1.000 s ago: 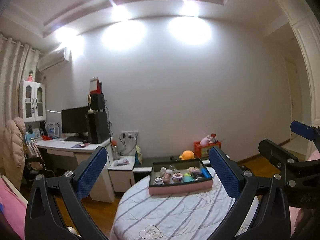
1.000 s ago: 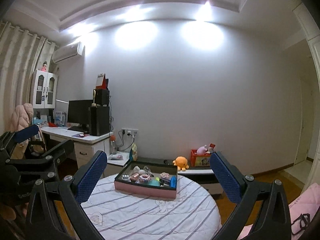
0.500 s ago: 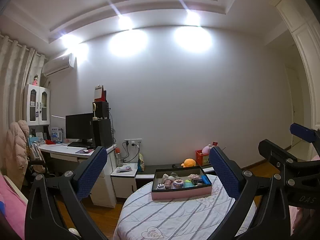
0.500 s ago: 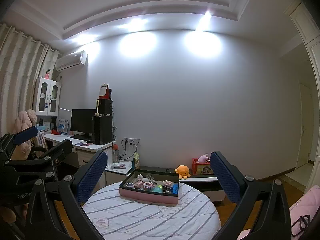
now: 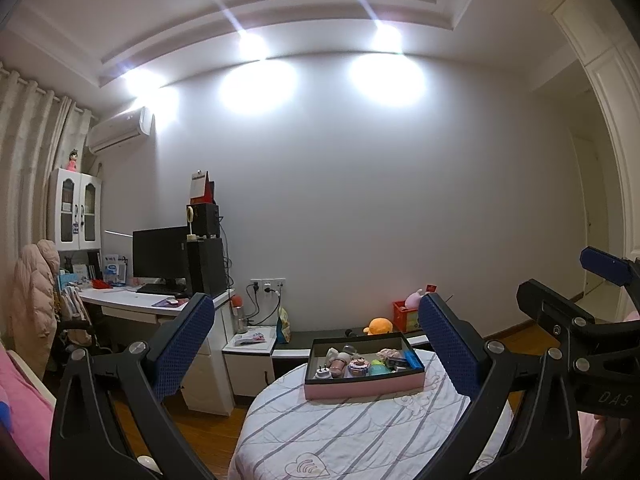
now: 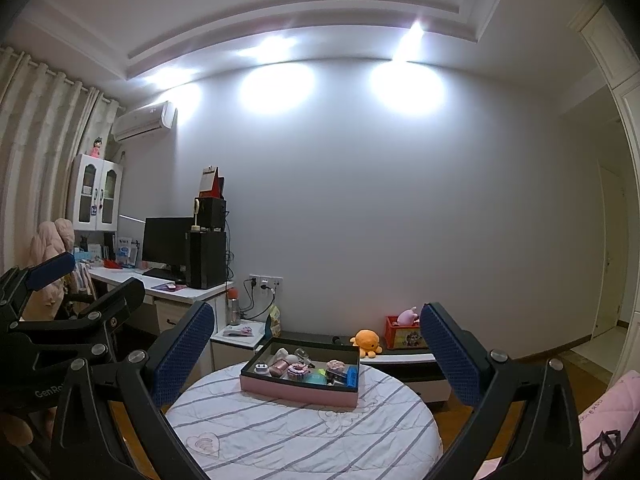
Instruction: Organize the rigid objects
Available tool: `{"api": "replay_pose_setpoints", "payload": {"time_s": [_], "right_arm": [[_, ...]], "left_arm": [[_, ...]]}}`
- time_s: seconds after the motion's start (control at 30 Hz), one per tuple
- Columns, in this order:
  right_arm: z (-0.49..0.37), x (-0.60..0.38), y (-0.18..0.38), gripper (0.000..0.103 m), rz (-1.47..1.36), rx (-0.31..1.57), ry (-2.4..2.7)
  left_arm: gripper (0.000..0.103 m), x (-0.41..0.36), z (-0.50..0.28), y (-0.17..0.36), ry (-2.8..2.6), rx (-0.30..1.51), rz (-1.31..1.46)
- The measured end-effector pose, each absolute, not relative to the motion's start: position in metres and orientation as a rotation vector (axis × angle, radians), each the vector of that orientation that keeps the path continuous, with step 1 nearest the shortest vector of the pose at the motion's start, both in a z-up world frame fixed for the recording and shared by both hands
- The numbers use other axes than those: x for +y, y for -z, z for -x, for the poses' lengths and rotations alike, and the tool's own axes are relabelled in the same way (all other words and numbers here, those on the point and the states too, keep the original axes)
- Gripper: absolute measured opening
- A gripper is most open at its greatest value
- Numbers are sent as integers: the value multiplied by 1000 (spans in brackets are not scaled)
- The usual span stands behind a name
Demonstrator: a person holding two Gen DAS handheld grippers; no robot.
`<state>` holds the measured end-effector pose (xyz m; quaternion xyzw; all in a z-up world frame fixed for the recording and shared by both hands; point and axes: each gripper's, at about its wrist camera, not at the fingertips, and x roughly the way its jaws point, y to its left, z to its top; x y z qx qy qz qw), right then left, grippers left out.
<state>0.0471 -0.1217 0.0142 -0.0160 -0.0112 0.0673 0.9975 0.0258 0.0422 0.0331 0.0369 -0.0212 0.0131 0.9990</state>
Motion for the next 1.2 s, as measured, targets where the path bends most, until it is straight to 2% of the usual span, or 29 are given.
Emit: {"api": "replay_pose_setpoints", "payload": {"time_s": [1.2], "right_arm": [[-52, -121, -18, 103, 32, 10, -122]], "left_arm": [[103, 43, -38, -27, -30, -55, -74]]}}
